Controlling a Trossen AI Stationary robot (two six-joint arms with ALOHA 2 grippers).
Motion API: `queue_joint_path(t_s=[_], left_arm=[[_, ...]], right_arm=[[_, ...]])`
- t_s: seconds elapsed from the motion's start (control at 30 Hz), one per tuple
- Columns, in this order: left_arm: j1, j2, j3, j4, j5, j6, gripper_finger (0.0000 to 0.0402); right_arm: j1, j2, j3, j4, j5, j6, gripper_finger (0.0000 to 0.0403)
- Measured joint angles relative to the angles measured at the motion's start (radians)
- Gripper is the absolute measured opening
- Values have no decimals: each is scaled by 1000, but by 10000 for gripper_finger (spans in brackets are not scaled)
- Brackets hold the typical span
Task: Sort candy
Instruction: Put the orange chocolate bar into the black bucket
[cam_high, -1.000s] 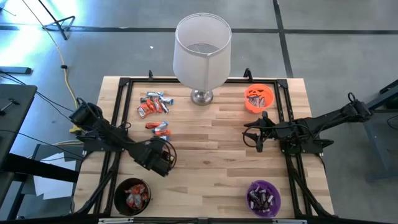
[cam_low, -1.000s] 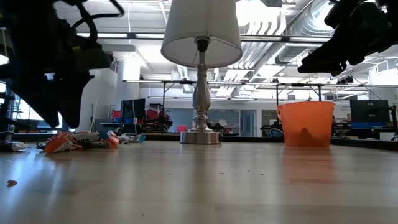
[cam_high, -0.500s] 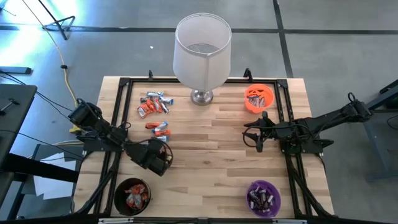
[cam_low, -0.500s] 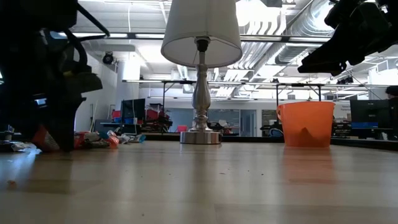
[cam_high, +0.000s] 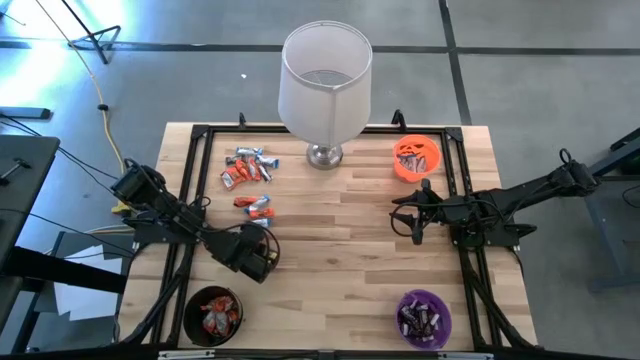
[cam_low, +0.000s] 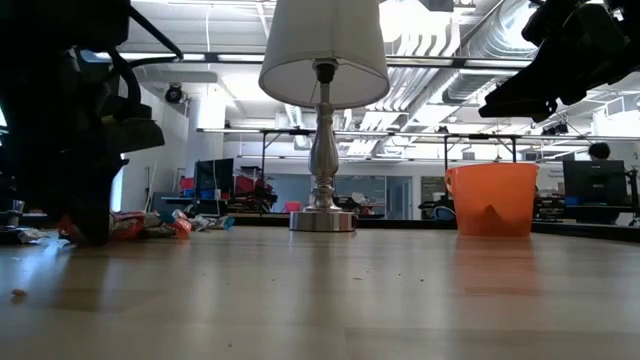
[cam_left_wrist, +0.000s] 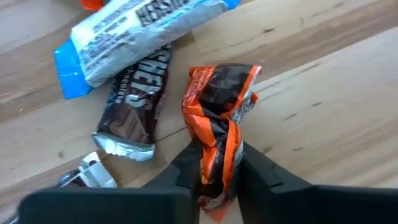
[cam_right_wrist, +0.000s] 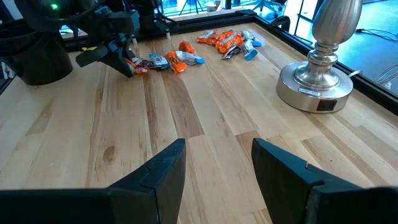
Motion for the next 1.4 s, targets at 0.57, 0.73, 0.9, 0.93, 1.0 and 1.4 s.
queue_joint_path(t_s=[0.57,0.73,0.9,0.93,1.0,1.4], left_arm=[[-29,1,156,-139,27,81,39],[-83,0,312,-334,19,69,39],[-183,0,480,-491,-56,-35,39],[-208,-1,506,-509,-74,-59,39],[-255,-1,550,-536,-90,-105,39],[-523,11,662,-547,-82,-424,40]], right_arm=[[0,0,0,0,0,0,180],[0,0,0,0,0,0,180],[0,0,0,0,0,0,180],[0,0,0,0,0,0,180],[0,0,0,0,0,0,180],[0,0,0,0,0,0,180]])
